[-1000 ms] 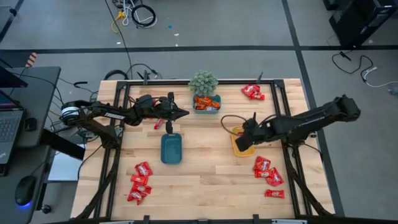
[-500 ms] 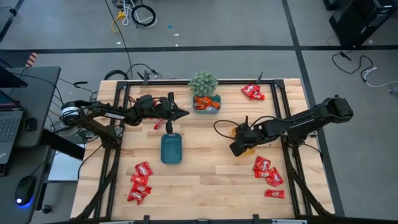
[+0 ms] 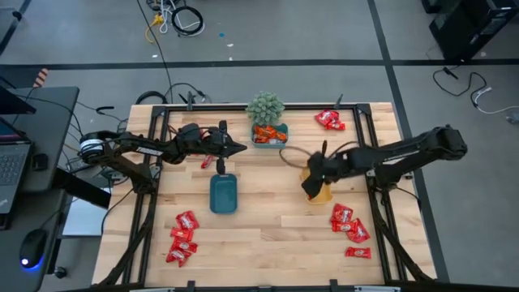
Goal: Sort candy
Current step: Put the red chocolate into the yellow bin
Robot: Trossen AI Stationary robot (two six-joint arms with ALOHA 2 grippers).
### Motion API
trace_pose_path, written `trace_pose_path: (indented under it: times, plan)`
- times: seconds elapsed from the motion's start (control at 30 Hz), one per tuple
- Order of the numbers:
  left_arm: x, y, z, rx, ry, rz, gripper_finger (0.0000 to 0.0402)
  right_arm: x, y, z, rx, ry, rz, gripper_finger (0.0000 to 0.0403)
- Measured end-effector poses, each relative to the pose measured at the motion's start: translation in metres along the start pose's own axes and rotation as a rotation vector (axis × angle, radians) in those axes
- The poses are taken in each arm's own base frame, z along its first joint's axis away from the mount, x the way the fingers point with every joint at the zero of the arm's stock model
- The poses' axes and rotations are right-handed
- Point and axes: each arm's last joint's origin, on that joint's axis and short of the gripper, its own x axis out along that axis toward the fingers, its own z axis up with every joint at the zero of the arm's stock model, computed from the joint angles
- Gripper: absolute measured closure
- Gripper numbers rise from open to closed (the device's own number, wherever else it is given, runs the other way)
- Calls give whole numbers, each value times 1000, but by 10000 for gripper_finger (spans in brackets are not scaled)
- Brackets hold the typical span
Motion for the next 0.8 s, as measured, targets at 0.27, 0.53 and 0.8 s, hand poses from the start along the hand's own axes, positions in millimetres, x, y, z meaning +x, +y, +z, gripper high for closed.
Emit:
trace_pose_path:
  times: [0.27,0.53,0.8]
  plan:
    - [0,0,0,0,-2,0,396,-36,-56,60,-63,-238,-258,202]
    - [0,0,0,-3,0,0,396,-21,-118,102,-28,-202,-385,210]
    - [0,0,-1,-15,14,-1,396,19,-164,120,78,-67,-489,177]
